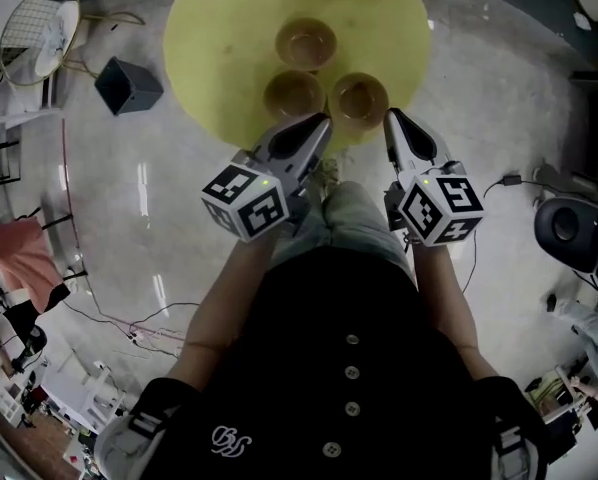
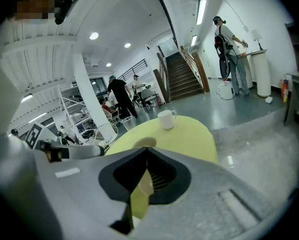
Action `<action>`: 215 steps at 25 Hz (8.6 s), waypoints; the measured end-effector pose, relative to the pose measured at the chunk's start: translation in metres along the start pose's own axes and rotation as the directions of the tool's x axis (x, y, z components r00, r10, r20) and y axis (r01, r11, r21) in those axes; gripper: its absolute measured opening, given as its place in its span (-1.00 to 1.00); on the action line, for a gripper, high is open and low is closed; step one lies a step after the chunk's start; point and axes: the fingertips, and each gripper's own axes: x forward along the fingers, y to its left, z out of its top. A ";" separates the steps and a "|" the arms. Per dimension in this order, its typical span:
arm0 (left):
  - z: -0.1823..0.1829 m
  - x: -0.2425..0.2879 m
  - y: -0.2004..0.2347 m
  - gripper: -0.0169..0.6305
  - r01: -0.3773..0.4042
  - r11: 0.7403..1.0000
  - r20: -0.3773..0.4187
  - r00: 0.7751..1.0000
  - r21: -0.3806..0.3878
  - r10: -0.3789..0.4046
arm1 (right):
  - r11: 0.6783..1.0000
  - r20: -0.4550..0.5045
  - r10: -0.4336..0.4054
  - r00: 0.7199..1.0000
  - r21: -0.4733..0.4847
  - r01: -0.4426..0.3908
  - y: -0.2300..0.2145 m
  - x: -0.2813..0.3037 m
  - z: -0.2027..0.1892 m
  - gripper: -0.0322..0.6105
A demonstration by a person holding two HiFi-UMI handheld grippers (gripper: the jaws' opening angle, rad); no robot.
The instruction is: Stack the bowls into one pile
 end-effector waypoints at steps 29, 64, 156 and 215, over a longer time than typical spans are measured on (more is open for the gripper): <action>-0.040 0.016 0.039 -0.85 -0.043 0.997 -0.086 0.996 -0.057 0.038 | 0.990 -0.155 -0.119 0.981 0.053 0.128 -0.045 0.042 -0.058 -0.58; -0.046 0.027 0.039 -0.84 -0.131 0.987 -0.058 0.990 -0.096 0.126 | 0.996 -0.230 -0.047 0.972 0.066 0.063 -0.066 0.069 -0.076 -0.84; 0.019 -0.036 0.126 -0.85 -0.064 0.992 -0.063 0.996 -0.105 0.057 | 0.994 -0.190 -0.091 0.978 0.046 0.101 0.024 0.133 -0.053 -0.67; 0.051 0.018 0.173 -0.85 -0.072 0.986 -0.070 0.996 -0.151 0.062 | 0.987 -0.184 -0.150 0.971 0.033 0.159 -0.028 0.217 -0.010 -0.84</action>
